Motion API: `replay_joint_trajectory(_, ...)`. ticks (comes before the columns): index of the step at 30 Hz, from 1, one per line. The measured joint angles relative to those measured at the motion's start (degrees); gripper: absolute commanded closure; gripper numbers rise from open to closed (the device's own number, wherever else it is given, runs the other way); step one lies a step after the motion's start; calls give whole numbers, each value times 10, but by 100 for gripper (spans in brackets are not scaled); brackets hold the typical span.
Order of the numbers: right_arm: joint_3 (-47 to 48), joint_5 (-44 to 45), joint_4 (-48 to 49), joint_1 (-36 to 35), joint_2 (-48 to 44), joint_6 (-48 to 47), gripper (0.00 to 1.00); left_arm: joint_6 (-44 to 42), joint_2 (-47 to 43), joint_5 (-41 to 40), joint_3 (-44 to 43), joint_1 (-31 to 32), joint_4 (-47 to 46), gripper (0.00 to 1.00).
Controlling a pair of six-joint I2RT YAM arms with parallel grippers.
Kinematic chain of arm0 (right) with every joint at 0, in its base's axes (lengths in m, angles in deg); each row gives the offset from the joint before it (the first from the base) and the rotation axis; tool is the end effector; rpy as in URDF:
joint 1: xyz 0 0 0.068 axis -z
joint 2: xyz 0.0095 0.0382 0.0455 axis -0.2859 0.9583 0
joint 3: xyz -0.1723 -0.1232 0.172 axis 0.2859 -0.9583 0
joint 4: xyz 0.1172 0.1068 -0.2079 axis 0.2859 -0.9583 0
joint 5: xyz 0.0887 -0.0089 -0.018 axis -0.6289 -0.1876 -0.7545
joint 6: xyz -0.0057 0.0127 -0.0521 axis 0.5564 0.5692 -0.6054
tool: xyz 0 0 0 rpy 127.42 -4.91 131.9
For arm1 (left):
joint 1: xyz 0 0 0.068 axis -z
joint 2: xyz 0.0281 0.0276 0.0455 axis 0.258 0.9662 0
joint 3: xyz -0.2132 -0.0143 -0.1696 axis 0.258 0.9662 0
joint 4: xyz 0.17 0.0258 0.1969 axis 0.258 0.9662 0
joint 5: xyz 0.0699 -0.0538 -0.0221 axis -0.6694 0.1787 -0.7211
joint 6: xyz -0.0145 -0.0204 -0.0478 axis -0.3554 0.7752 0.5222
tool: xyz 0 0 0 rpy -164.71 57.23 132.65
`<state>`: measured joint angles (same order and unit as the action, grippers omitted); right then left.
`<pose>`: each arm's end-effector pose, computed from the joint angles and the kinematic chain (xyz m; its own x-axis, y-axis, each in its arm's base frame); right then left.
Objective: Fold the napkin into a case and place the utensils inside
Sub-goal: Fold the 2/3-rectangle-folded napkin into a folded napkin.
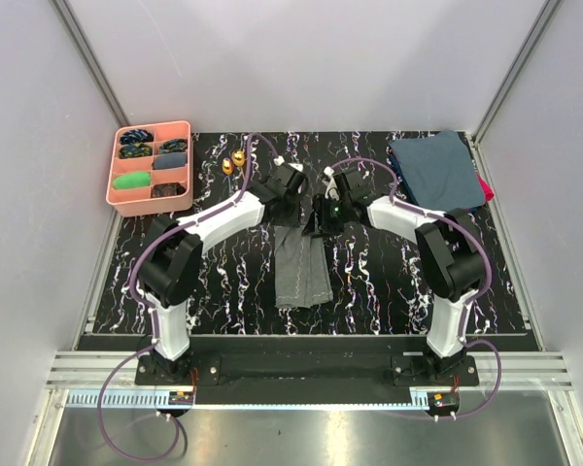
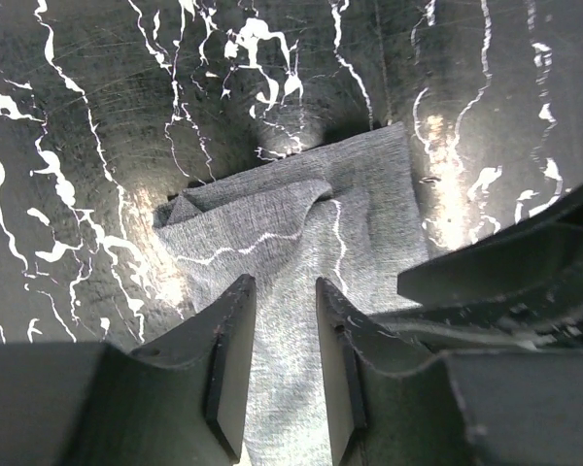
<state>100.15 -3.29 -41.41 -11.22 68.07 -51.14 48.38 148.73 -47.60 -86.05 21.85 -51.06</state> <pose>0.3498 0.2024 0.1817 -0.9068 -0.0259 -0.4208 -0.2938 0.7547 0.5866 0.3340 -0.2449 0.2236 -0.8304 0.0823 -0.5511 0.2031 0.9657 -0.1619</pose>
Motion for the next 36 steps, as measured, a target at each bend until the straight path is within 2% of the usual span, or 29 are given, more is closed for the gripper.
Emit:
replay_joint_trajectory(9, 39, 5, 0, 1, 61, -3, 55, -17, 13, -9, 0, 3, 8, 68)
replay_joint_trajectory(11, 47, 5, 1, 2, 69, -3, 57, -18, 14, -11, -2, 6, 9, 69)
replay_joint_trajectory(17, 76, 9, 0, 3, 94, -6, 68, -23, 36, -14, -16, 12, 8, 78)
replay_joint_trajectory(21, 89, 9, 0, 5, 106, -6, 73, -30, 50, -25, -23, 16, 12, 92)
replay_joint_trajectory(22, 90, 9, 0, 6, 107, -6, 75, -31, 53, -28, -26, 17, 14, 99)
replay_joint_trajectory(24, 95, 9, 0, 8, 111, -6, 81, -35, 57, -34, -32, 19, 16, 100)
replay_joint_trajectory(26, 98, 8, 0, 9, 114, -5, 82, -38, 59, -40, -37, 21, 17, 100)
replay_joint_trajectory(28, 100, 4, 0, 9, 115, -3, 82, -38, 59, -47, -37, 24, 17, 100)
replay_joint_trajectory(29, 102, 2, 0, 9, 116, -3, 78, -38, 59, -52, -37, 27, 17, 100)
replay_joint_trajectory(32, 113, -4, 0, 10, 121, 1, 69, -31, 59, -65, -37, 36, 21, 92)
replay_joint_trajectory(33, 114, -5, 1, 10, 122, 2, 63, -28, 59, -69, -37, 37, 23, 87)
replay_joint_trajectory(34, 114, -6, 0, 10, 122, 3, 59, -27, 59, -71, -38, 38, 26, 81)
replay_joint_trajectory(35, 114, -6, 0, 10, 122, 5, 56, -23, 59, -75, -38, 38, 30, 69)
replay_joint_trajectory(36, 112, -5, 1, 10, 121, 7, 51, -23, 59, -79, -38, 38, 32, 66)
